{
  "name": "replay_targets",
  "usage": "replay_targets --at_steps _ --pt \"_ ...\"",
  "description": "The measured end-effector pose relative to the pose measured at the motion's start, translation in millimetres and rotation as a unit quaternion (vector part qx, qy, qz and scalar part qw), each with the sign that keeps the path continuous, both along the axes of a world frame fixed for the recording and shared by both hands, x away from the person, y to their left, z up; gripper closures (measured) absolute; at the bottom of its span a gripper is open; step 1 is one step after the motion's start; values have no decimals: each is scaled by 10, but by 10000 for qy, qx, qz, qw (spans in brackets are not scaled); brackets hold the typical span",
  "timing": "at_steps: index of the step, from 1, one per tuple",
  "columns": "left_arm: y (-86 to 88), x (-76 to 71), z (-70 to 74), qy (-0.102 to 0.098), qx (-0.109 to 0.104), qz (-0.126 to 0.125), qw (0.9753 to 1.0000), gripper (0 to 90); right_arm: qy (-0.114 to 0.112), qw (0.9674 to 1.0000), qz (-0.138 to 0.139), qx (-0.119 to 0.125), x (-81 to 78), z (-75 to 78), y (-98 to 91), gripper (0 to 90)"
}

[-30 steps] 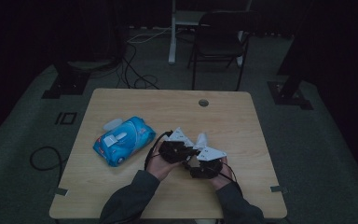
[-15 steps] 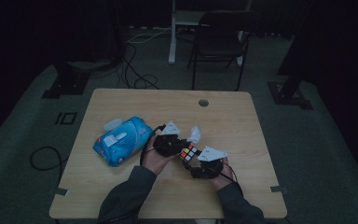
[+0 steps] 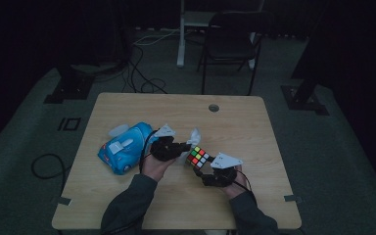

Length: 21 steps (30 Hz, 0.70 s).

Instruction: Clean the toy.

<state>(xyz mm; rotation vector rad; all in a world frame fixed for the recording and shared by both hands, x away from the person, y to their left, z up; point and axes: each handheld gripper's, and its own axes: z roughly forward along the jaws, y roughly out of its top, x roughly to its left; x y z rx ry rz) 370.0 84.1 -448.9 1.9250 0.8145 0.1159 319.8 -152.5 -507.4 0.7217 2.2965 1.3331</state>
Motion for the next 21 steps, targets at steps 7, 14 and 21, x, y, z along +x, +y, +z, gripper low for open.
replay_targets --at_steps 7,14,21 --pt "35 -46 8 5 -35 -26 10000 876 41 9999 -93 -73 31 -25 -28 350" --pt "14 -161 166 -163 -199 -180 9995 876 153 9996 -146 -202 74 -105 -1 350" --pt "-66 -282 356 -270 -494 -478 9973 875 246 9990 -179 -334 110 -173 22 350"
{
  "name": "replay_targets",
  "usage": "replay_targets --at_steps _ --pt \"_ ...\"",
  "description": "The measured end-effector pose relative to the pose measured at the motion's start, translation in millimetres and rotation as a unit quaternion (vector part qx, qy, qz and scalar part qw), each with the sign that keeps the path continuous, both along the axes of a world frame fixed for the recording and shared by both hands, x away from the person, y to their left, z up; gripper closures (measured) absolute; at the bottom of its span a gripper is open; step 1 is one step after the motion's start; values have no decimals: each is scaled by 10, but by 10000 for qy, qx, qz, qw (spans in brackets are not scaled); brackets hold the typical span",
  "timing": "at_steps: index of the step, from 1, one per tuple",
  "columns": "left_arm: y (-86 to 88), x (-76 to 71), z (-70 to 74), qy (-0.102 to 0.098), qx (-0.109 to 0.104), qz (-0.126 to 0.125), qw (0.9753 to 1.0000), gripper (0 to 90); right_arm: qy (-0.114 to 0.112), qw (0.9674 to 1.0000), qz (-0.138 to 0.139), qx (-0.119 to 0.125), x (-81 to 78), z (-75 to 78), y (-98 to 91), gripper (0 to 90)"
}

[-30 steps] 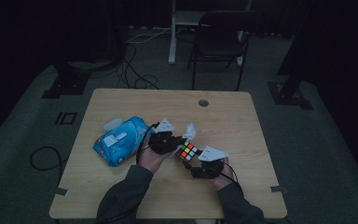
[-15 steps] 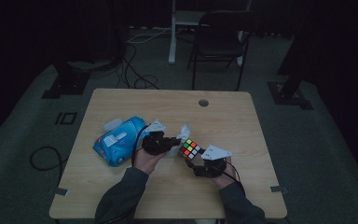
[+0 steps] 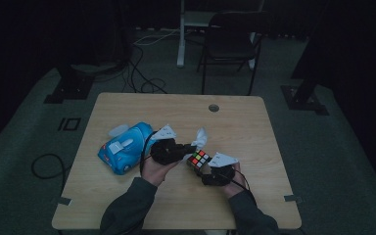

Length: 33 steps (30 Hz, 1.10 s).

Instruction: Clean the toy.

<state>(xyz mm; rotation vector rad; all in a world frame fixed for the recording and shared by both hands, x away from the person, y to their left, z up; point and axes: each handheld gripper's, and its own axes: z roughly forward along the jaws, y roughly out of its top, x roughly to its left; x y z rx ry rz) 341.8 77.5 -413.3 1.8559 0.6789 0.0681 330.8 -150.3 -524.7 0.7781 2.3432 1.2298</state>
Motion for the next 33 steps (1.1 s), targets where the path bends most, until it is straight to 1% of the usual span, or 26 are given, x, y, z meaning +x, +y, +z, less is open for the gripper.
replay_targets --at_steps 4,6,8,10,13,15,17,19,21,22,23,25,27,29,33 --pt "-23 -47 104 -77 -151 -96 9998 875 39 10000 -49 -35 17 -24 -5 350" --pt "-23 -55 137 -73 -276 -142 9995 875 41 10000 -46 -19 16 -21 -5 350" --pt "-27 -53 145 -127 -213 -90 9997 875 34 10000 -51 -2 12 -15 -6 350" --pt "-14 -23 113 -45 -247 -53 9997 875 24 10000 -41 37 7 -7 -10 350" --pt "-12 12 54 68 -245 -11 9997 875 -7 9999 -49 89 -3 17 -22 350" --pt "-34 10 35 135 -303 -69 9994 874 -32 9999 -58 128 -4 22 -26 350" --pt "-68 -16 54 103 -343 -170 9992 875 6 10000 -41 86 1 16 -23 350" --pt "-88 -40 92 84 -448 -240 9987 874 46 10000 -61 24 13 -12 -15 351" --pt "-92 -50 115 47 -468 -243 9986 874 81 9999 -65 18 18 -24 -12 350" --pt "-94 -64 164 -1 -488 -251 9985 874 85 9999 -69 12 22 -33 -11 350" --pt "-92 -63 177 -30 -472 -245 9986 874 106 9999 -76 13 26 -39 -9 350" --pt "-84 -59 196 10 -564 -241 9981 874 106 9999 -66 36 24 -34 -11 350" --pt "-82 -60 210 -18 -545 -226 9983 874 108 9999 -73 21 29 -41 -9 350" --pt "-79 -53 206 33 -598 -233 9979 874 118 9999 -69 30 31 -47 -7 350" --pt "-90 -58 204 43 -584 -254 9980 874 134 9999 -79 19 35 -52 -6 350"
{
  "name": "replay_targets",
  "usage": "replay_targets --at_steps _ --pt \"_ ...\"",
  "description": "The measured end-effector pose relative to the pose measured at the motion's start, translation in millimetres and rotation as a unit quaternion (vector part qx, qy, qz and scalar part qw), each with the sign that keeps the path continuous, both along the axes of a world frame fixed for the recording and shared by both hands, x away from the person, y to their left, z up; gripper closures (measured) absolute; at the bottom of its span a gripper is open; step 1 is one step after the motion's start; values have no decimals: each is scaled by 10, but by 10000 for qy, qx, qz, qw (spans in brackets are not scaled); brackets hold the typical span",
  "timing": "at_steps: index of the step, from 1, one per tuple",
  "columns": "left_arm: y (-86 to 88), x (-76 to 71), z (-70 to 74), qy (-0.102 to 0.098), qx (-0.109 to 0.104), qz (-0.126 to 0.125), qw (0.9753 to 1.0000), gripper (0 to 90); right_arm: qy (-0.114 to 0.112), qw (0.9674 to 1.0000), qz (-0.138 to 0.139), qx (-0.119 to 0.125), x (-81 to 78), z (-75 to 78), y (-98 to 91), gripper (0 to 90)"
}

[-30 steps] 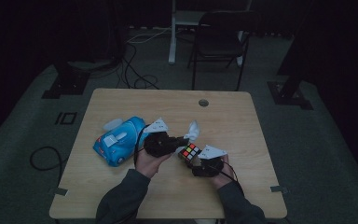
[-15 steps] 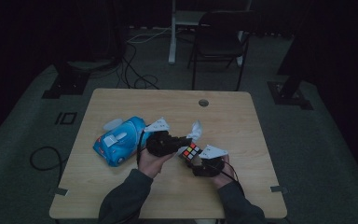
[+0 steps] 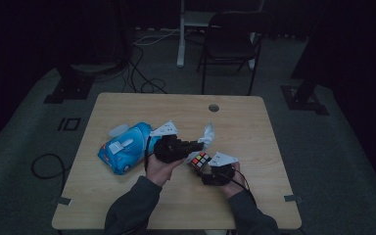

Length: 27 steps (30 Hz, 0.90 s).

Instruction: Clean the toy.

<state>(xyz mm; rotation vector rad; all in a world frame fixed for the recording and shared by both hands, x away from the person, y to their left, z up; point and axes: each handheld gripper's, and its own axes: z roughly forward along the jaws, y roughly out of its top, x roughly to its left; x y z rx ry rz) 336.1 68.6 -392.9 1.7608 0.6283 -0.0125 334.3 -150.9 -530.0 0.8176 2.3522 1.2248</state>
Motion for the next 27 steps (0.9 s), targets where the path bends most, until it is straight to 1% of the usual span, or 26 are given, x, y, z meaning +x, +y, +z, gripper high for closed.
replay_targets --at_steps 3,7,9,12,13,15,17,18,19,20,21,23,25,27 --pt "-10 -14 19 9 -63 -49 10000 874 17 10000 -46 -3 10 -10 -5 351" --pt "-23 -33 49 -49 -55 -94 9999 873 13 10000 -85 18 22 -12 -18 350" --pt "-35 -32 37 -123 89 -1 9999 871 11 9999 -103 66 18 -2 -25 350" --pt "-37 3 -38 -226 457 238 9984 871 -36 9998 -89 187 2 43 -53 350" --pt "-34 19 -75 -259 589 327 9974 871 -76 9997 -81 208 -3 59 -63 350" --pt "-28 65 -161 -248 791 461 9955 871 -92 9995 -94 275 -13 85 -80 350" --pt "-26 105 -251 -253 1016 610 9926 871 -109 9994 -95 311 -16 97 -92 350" --pt "-26 105 -251 -253 1016 610 9926 870 -109 9994 -95 311 -16 97 -92 350" --pt "-24 139 -331 -237 1166 700 9904 870 -106 9994 -90 325 -18 101 -95 350" --pt "-25 149 -357 -248 1236 735 9893 870 -132 9993 -80 342 -19 104 -99 350" --pt "-31 159 -394 -285 1362 802 9870 870 -124 9993 -75 349 -22 106 -98 350" --pt "-42 169 -445 -318 1504 854 9844 869 -126 9992 -55 364 -27 114 -94 350" --pt "-52 172 -481 -389 1688 906 9807 866 -136 9993 -43 355 -31 118 -94 350" --pt "-61 176 -506 -437 1799 923 9784 865 -155 9993 -26 351 -35 123 -94 350"
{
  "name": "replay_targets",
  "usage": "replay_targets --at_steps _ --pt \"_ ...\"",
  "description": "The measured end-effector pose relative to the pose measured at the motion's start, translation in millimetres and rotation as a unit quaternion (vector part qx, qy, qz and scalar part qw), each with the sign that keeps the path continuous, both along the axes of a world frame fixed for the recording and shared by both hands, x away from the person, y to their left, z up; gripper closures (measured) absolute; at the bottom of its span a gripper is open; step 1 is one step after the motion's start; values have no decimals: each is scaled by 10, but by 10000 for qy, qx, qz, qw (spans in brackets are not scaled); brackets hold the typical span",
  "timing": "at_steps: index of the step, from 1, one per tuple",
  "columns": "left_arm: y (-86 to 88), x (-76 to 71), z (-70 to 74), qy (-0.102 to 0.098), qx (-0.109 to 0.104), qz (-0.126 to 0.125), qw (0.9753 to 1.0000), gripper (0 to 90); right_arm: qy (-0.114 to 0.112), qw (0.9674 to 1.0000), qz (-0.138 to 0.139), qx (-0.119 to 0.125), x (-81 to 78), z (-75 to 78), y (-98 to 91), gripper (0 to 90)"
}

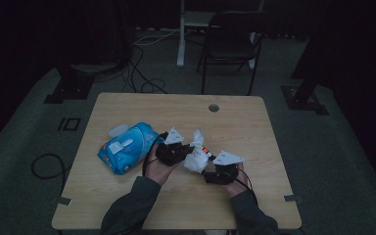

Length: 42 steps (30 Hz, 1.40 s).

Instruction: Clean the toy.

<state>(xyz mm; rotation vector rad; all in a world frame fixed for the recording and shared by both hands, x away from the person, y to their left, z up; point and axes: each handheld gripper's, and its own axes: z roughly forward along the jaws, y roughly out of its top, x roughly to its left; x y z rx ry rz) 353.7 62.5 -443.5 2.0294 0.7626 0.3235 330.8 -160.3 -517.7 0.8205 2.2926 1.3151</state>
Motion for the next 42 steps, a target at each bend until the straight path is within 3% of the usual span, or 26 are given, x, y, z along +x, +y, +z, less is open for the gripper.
replay_targets --at_steps 7,14,27,42 --pt "-3 38 -76 -24 270 63 9996 866 -23 10000 38 22 -16 16 9 350" --pt "11 91 -180 72 418 107 9990 868 -64 9997 197 85 -47 49 16 350" --pt "-5 119 -215 174 208 152 9995 869 -99 9979 637 -7 -122 69 104 350" --pt "-19 81 -166 -27 77 219 9997 869 -7 9983 576 -93 -111 45 128 350"
